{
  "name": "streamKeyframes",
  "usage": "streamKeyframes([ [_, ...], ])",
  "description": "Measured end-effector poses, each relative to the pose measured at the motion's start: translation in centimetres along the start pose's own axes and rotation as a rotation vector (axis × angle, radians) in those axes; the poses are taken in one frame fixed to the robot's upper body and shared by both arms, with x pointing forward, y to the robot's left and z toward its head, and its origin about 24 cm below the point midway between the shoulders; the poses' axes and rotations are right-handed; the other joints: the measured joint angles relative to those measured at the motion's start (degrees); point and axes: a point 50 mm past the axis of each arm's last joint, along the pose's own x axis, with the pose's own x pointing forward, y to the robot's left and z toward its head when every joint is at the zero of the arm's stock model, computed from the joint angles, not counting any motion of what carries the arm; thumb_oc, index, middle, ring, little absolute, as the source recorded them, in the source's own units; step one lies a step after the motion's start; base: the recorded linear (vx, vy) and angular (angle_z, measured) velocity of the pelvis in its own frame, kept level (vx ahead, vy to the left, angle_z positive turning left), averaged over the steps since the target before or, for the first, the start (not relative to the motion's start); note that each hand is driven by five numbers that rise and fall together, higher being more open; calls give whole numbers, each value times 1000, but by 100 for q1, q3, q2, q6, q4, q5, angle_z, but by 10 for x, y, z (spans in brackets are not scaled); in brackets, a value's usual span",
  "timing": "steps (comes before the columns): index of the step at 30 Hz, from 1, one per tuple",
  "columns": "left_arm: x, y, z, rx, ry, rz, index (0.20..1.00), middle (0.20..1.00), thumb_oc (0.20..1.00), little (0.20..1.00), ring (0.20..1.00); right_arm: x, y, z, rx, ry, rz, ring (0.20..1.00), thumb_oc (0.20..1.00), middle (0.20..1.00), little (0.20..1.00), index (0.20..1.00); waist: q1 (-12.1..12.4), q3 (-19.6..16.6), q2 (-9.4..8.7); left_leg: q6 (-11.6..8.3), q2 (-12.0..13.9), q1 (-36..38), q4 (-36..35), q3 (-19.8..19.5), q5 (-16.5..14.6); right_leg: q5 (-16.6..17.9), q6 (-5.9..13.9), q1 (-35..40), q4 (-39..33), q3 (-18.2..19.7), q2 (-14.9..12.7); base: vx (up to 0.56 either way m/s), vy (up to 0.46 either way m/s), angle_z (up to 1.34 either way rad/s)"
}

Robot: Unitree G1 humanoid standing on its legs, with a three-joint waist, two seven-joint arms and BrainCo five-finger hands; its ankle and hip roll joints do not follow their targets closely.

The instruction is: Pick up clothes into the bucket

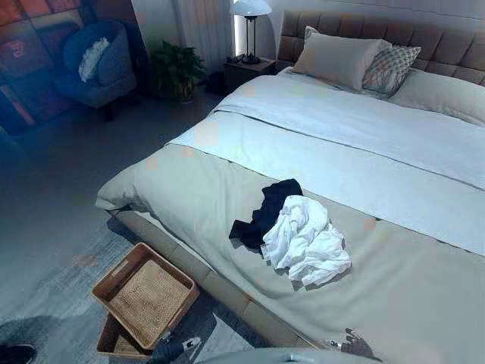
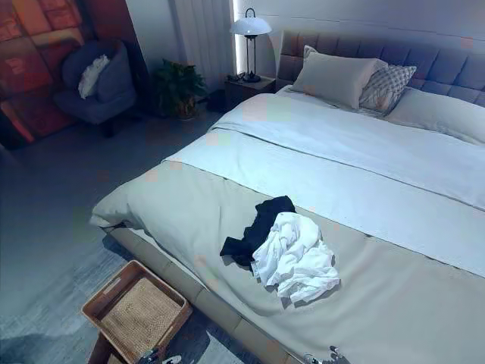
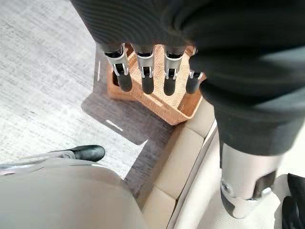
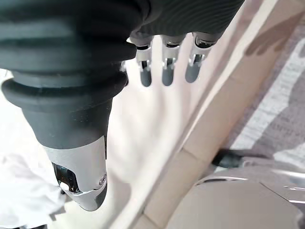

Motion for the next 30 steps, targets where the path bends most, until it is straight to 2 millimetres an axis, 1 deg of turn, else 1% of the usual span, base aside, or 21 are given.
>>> streamKeyframes([
  [9, 0, 0, -1, 0, 4, 2, 1000, 1000, 1000, 1000, 1000, 0, -1, -2, -13, 7, -14, 1000, 1000, 1000, 1000, 1000, 1, -2, 0, 5, 0, 0, -6, -3, 4, 0, 0, 0, 0, -4, 0, 10, 33, -4],
  [14, -1, 1, -5, 4, 24, 11, 1000, 1000, 1000, 1000, 1000, -1, -4, -12, -57, 67, -42, 1000, 1000, 1000, 1000, 1000, 5, -4, -4, 5, -1, -9, -9, -25, 4, 0, -1, -1, 0, -27, -1, 3, 0, 1],
  [19, -2, 2, -11, 6, 60, 15, 1000, 1000, 1000, 1000, 1000, 0, -5, -11, -45, 67, -51, 1000, 1000, 1000, 1000, 1000, 13, -4, -12, 6, -1, -22, -30, -46, 4, -5, 7, -12, 0, -56, -1, 9, 12, 2],
  [22, -2, 2, -13, 5, 69, 23, 1000, 1000, 1000, 1000, 1000, 2, -3, 1, -9, 25, -65, 1000, 1000, 1000, 1000, 1000, 10, -3, -23, 18, -3, -61, -63, -55, 12, -6, 8, -65, 0, -62, -1, 7, 21, 1],
  [26, -2, 3, -14, 5, 70, 39, 1000, 1000, 1000, 1000, 1000, 4, -2, 9, 73, 7, -85, 1000, 1000, 1000, 1000, 1000, 9, -13, -54, 49, -10, -128, -62, -61, 36, 9, 5, -134, 4, -62, -5, -16, 18, 1],
  [27, -2, 4, -13, 4, 68, 44, 1000, 1000, 1000, 1000, 1000, 5, -2, 16, 105, -14, -86, 1000, 1000, 1000, 1000, 1000, 44, 13, -95, 49, -14, -183, -62, -70, 35, 8, 6, -168, 3, -76, -9, -32, 20, 2],
  [28, -2, 4, -13, 3, 66, 48, 1000, 1000, 1000, 1000, 1000, 6, -1, 24, 118, -40, -84, 1000, 1000, 1000, 1000, 1000, 47, 12, -83, 52, -20, -231, -53, -72, 38, 21, 0, -207, 14, -87, -11, -55, 28, 1],
  [29, -1, 4, -11, 2, 60, 52, 1000, 1000, 1000, 1000, 1000, 7, 0, 34, 132, -77, -84, 1000, 1000, 1000, 1000, 1000, 44, 32, -110, 57, -21, -296, -38, -68, 42, 40, 1, -279, 17, -102, -13, -99, 30, -1],
  [30, -1, 6, -9, 3, 50, 58, 1000, 1000, 1000, 1000, 1000, 8, 2, 58, 150, -161, -79, 1000, 1000, 1000, 1000, 1000, 20, 95, -94, 100, -26, -378, -28, -74, 87, 111, -12, -353, 27, -102, -14, -133, 43, 1],
])
